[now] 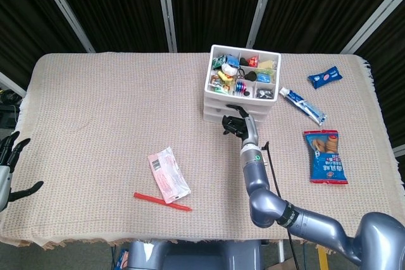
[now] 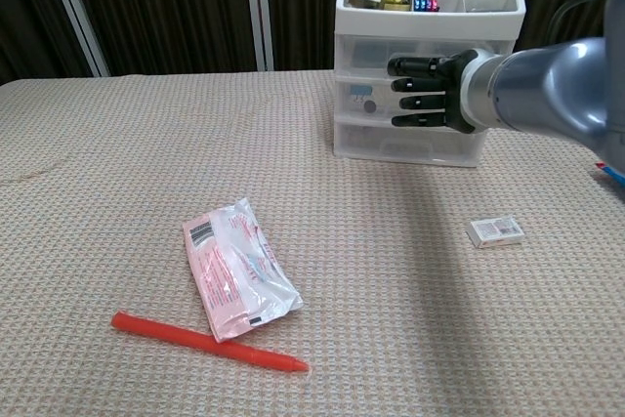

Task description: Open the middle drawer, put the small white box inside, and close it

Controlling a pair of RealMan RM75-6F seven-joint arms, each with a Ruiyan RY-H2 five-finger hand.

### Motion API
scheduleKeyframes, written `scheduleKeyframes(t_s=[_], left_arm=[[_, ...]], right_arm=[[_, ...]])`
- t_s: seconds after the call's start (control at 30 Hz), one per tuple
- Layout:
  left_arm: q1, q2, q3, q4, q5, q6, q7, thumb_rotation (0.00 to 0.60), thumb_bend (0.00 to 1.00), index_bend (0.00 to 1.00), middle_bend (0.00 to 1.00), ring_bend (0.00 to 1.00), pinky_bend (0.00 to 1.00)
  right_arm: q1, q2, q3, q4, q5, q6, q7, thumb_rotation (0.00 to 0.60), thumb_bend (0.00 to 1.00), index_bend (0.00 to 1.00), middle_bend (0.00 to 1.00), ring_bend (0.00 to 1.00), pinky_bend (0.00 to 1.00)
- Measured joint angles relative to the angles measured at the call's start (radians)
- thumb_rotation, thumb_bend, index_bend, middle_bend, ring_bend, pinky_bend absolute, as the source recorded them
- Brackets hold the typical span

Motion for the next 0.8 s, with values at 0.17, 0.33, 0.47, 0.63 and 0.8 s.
scheduleKeyframes(t_s=[0.17, 0.33, 0.47, 0.63, 0.8], left_arm=[[0.0, 0.0, 0.0, 0.0, 0.0, -0.001, -0.002, 0.6, 0.06, 0.11, 0.0, 0.0, 0.0], [0.0, 0.001, 0.0, -0.001, -0.001, -0.003, -0.003, 0.6, 0.06, 0.11, 0.0, 0.0, 0.0], [0.0, 0.001, 0.0, -0.002, -0.001, -0.003, -0.001, 0.6, 0.06, 0.11, 0.0, 0.0, 0.0], [0.001, 0.0, 0.001, -0.004, -0.001, -0.002, 0.0, 0.6, 0.06, 0.11, 0.0, 0.0, 0.0], [0.001, -0.001, 0.002, -0.006, -0.001, -0.001, 0.002, 0.6, 0.06, 0.11, 0.0, 0.0, 0.0]], right_arm=[[0.004, -0.005, 0.008, 0.008, 0.014, 0.001, -0.005, 0.6, 0.45, 0.32, 0.74, 0.73, 0.59], [-0.002, -0.006, 0.006, -0.003, 0.019, 0.0, -0.006, 0.6, 0.45, 0.32, 0.74, 0.73, 0.59], [-0.013, -0.003, 0.002, -0.023, 0.02, -0.003, -0.004, 0.6, 0.45, 0.33, 0.74, 0.73, 0.59], [-0.033, 0.004, -0.005, -0.059, 0.009, -0.001, 0.004, 0.6, 0.45, 0.33, 0.74, 0.73, 0.59], [-0.054, 0.013, -0.015, -0.1, -0.009, 0.005, 0.011, 0.6, 0.45, 0.33, 0.74, 0.73, 0.59]])
